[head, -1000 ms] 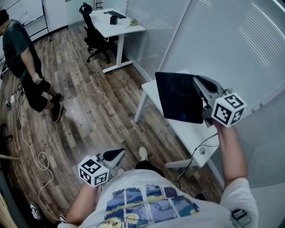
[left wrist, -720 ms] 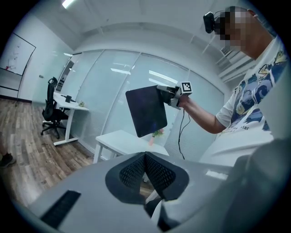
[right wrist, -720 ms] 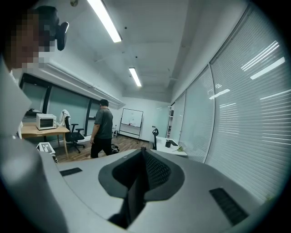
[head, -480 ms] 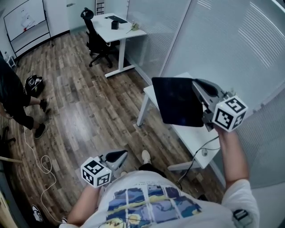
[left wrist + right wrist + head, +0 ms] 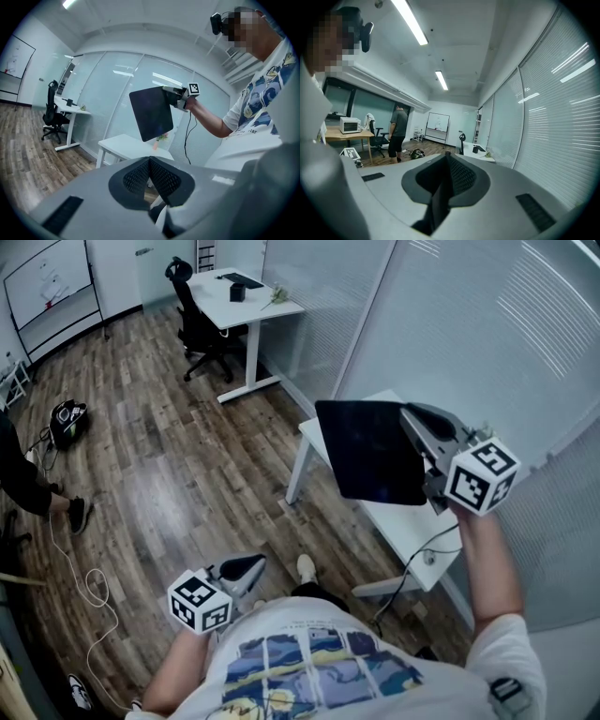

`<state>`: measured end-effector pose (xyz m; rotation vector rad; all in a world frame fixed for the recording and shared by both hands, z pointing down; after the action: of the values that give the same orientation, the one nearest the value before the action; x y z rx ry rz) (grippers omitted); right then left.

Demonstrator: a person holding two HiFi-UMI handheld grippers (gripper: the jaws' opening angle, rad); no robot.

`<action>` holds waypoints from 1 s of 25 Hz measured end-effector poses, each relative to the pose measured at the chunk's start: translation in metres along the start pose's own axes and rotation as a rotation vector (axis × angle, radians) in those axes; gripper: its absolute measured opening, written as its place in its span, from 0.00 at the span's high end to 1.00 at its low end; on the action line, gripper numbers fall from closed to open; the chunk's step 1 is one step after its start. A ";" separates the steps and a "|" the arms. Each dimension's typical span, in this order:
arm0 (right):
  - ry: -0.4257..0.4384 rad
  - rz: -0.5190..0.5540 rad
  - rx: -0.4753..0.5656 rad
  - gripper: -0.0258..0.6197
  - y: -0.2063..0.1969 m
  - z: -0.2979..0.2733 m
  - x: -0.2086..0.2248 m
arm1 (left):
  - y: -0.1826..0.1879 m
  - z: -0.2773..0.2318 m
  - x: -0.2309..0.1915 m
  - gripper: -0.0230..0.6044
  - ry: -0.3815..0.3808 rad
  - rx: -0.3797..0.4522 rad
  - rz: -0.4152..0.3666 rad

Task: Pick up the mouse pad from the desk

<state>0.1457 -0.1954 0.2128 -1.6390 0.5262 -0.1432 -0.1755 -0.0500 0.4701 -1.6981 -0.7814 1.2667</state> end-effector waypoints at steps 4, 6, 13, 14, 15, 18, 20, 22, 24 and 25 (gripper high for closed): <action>-0.001 0.000 0.003 0.92 0.000 0.000 0.001 | -0.001 -0.001 -0.001 0.96 0.000 0.001 0.002; 0.000 0.000 0.002 0.92 -0.001 -0.001 0.000 | -0.001 0.000 -0.002 0.96 0.001 -0.001 0.001; 0.001 -0.001 0.001 0.92 -0.001 0.000 0.000 | -0.002 0.001 -0.001 0.96 0.002 -0.001 0.001; 0.001 -0.001 0.002 0.92 -0.001 -0.001 0.000 | -0.002 0.002 -0.001 0.96 0.004 -0.001 0.002; 0.001 -0.002 0.002 0.92 0.000 -0.001 0.000 | -0.002 0.002 -0.001 0.96 0.005 -0.001 0.004; 0.003 -0.003 0.004 0.92 -0.002 -0.001 0.001 | -0.003 0.002 -0.002 0.96 0.011 -0.001 0.007; 0.003 -0.002 0.007 0.92 -0.002 -0.002 0.002 | -0.003 0.002 -0.003 0.96 0.014 0.000 0.006; 0.004 0.001 0.010 0.92 0.000 -0.001 0.001 | -0.003 0.003 -0.002 0.96 0.015 0.002 0.005; 0.005 0.004 0.013 0.92 0.002 0.000 -0.001 | -0.003 0.004 -0.002 0.96 0.014 0.002 0.007; 0.006 0.006 0.014 0.92 0.003 -0.001 -0.002 | -0.003 0.005 -0.001 0.96 0.014 0.002 0.008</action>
<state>0.1430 -0.1952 0.2105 -1.6233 0.5338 -0.1470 -0.1803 -0.0488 0.4727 -1.7085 -0.7652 1.2597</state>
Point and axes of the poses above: the fingertips, and each gripper's own axes: z backward along the fingers, x to its right, y out of its top, the point moved 8 cm from there along z, backward along the fingers, and after that the axes turned 15 degrees about -y, right-handed, at the moved point
